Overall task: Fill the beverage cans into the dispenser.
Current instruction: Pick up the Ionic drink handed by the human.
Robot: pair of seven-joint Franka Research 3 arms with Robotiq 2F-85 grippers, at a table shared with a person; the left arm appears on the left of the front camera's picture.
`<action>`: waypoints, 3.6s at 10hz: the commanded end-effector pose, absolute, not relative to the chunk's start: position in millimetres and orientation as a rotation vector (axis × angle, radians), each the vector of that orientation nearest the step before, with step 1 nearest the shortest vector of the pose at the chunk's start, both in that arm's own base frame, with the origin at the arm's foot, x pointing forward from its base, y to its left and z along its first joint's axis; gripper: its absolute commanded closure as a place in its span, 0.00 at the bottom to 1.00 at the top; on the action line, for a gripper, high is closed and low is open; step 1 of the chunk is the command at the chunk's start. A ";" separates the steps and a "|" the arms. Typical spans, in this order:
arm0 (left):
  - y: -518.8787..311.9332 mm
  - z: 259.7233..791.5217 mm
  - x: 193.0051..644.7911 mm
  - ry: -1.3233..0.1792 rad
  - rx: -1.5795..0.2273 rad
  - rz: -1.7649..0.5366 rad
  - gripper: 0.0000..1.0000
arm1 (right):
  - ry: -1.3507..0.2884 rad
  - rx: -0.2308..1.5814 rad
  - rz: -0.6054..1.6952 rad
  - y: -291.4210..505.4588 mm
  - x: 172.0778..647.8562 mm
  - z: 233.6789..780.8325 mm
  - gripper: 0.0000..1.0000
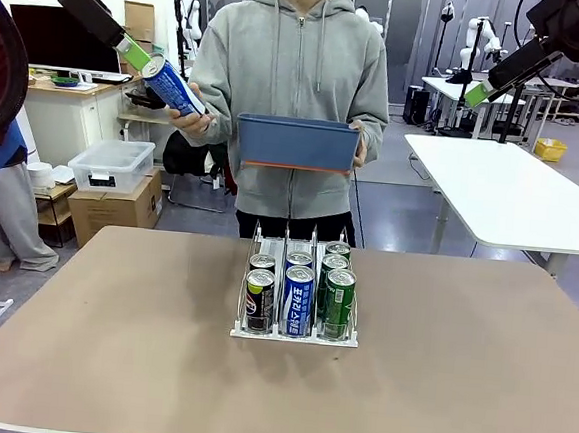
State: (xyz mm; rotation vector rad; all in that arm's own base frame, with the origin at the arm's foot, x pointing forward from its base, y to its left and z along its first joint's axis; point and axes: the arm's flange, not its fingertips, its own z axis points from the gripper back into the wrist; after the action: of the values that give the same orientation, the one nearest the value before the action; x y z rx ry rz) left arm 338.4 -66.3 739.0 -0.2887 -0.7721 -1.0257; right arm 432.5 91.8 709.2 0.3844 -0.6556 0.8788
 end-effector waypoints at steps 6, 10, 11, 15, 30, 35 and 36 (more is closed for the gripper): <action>-65.2 737.6 337.5 -0.766 -0.296 -1.027 0.00 | -0.657 0.393 0.881 91.8 432.2 709.6 0.00; -65.2 737.6 337.5 -0.766 -0.296 -1.027 0.00 | -0.657 0.393 0.881 91.8 432.2 709.6 0.00; -65.2 737.6 337.5 -0.766 -0.296 -1.027 0.00 | -0.657 0.393 0.881 91.8 432.2 709.6 0.00; -64.1 735.5 351.4 -0.848 -0.191 -0.889 0.00 | -0.657 0.393 0.881 91.8 432.2 709.6 0.00; -80.2 657.6 434.7 -0.897 -0.193 -0.847 0.00 | -0.657 0.393 0.881 91.8 432.2 709.6 0.00; -79.6 645.7 450.8 -0.901 -0.228 -0.820 0.00 | -0.657 0.393 0.881 91.8 432.2 709.6 0.00; -79.5 644.9 450.4 -0.914 -0.229 -0.809 0.00 | -0.657 0.393 0.881 91.8 432.2 709.6 0.00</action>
State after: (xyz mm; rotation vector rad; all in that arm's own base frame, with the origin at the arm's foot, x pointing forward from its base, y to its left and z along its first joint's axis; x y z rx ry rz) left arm 445.5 -83.5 646.9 -0.2182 -0.8755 -0.8144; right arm 432.4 91.7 709.7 0.3835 -0.6566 0.8787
